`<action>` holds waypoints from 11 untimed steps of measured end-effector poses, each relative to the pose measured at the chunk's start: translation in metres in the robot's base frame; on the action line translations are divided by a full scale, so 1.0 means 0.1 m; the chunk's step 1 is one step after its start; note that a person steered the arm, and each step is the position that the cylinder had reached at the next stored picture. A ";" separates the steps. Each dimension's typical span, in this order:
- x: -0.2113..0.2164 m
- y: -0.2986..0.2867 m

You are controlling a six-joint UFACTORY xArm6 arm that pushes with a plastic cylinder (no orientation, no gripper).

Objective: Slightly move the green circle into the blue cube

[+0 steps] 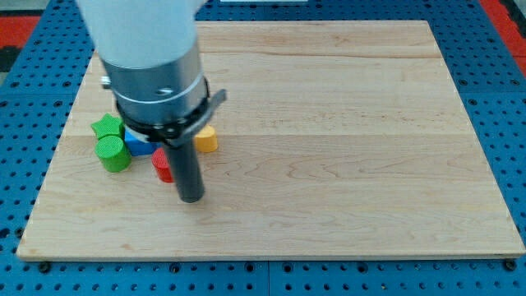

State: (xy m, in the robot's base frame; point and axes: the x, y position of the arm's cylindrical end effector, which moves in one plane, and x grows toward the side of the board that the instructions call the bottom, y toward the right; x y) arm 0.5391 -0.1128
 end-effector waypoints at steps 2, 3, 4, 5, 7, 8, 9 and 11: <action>-0.31 0.00; -0.50 0.02; -0.57 0.05; -0.16 -0.09; -0.20 -1.56; -0.30 -1.38; -0.34 -0.93; -0.10 -1.91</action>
